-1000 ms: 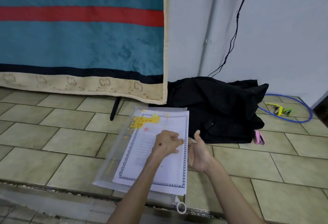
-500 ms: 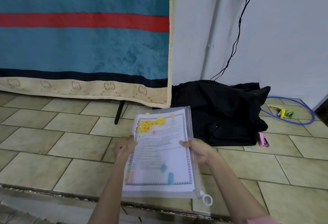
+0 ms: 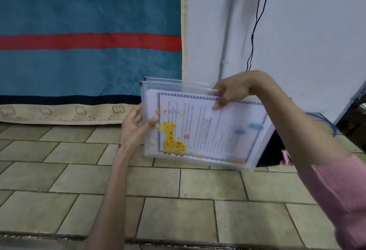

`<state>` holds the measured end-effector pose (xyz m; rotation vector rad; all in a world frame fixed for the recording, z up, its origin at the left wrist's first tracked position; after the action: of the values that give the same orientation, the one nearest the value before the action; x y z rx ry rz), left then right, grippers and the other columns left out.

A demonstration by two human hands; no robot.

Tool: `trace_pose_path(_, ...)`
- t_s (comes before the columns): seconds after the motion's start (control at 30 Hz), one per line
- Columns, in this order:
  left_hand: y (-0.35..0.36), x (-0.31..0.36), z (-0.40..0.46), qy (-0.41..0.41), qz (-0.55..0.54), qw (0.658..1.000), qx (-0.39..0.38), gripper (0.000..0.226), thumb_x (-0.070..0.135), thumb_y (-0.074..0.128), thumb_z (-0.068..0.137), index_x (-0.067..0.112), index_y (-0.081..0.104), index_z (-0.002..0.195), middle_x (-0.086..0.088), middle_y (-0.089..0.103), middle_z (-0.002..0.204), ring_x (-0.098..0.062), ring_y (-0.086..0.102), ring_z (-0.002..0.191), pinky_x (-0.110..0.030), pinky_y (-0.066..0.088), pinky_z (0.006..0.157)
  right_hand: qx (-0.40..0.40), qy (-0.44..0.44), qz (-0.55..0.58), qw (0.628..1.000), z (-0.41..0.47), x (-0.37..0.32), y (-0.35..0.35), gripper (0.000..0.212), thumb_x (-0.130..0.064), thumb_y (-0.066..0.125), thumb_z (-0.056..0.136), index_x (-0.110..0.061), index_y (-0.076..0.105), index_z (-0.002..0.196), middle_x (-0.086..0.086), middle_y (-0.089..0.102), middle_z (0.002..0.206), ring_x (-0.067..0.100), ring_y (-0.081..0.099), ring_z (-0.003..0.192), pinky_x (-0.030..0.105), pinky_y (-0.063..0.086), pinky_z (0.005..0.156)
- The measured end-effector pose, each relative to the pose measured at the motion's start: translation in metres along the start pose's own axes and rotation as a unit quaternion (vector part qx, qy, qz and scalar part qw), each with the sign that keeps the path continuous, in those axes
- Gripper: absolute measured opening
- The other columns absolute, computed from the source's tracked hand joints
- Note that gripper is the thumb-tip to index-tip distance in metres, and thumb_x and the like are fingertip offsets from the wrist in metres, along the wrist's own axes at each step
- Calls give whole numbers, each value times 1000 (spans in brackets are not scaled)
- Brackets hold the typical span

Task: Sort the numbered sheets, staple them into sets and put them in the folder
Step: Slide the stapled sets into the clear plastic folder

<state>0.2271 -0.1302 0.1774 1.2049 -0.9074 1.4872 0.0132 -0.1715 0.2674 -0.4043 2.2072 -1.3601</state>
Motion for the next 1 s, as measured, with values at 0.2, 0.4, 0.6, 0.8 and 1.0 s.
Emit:
trace_pose_path(0.2, 6, -20, -16, -49, 83, 992, 86, 12, 23, 75, 75, 19, 65, 80, 2, 68, 72, -3, 64, 57, -15, 50, 50, 16, 21, -65, 998, 26, 13, 59, 4, -15, 60, 85, -16, 58, 83, 0, 57, 78, 21, 54, 78, 28, 42, 64)
trace_pose_path(0.4, 2, -28, -15, -71, 24, 991, 110, 9, 20, 73, 77, 23, 65, 78, 6, 68, 52, -8, 66, 51, -19, 54, 48, 340, -32, 44, 939, -13, 44, 26, 29, -23, 74, 78, -14, 69, 105, -1, 70, 99, 15, 59, 97, 25, 43, 82)
trace_pose_path(0.6, -3, -33, -12, -89, 3, 989, 115, 11, 18, 74, 77, 21, 65, 82, 8, 68, 52, -5, 66, 48, -21, 55, 47, 658, 90, 410, 625, -95, 173, 65, 37, -18, 62, 89, -14, 55, 126, 0, 60, 121, 12, 53, 112, 20, 39, 94)
trace_pose_path(0.8, 5, -24, -16, -107, 12, 989, 103, 14, 17, 72, 78, 17, 64, 90, 4, 70, 58, -9, 66, 52, -16, 51, 43, 519, 29, 644, 562, -49, 187, 101, 16, -16, 53, 94, -13, 68, 91, 9, 66, 91, 21, 56, 92, 38, 48, 88)
trace_pose_path(1.0, 23, 77, -17, 133, 173, 948, 232, 42, 32, 72, 78, 22, 60, 117, 5, 62, 116, -9, 57, 105, -21, 45, 92, 529, 17, 671, 519, -50, 186, 105, 11, -14, 56, 92, -16, 68, 92, 5, 67, 91, 20, 58, 93, 45, 43, 100)
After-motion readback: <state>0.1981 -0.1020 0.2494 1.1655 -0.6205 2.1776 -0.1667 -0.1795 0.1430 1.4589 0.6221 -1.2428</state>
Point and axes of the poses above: each hand's wrist, its own z-axis towards the middle knuckle, its own y-axis out of the palm, x = y × z, the point moved 10 cm from there along z, towards the middle knuckle
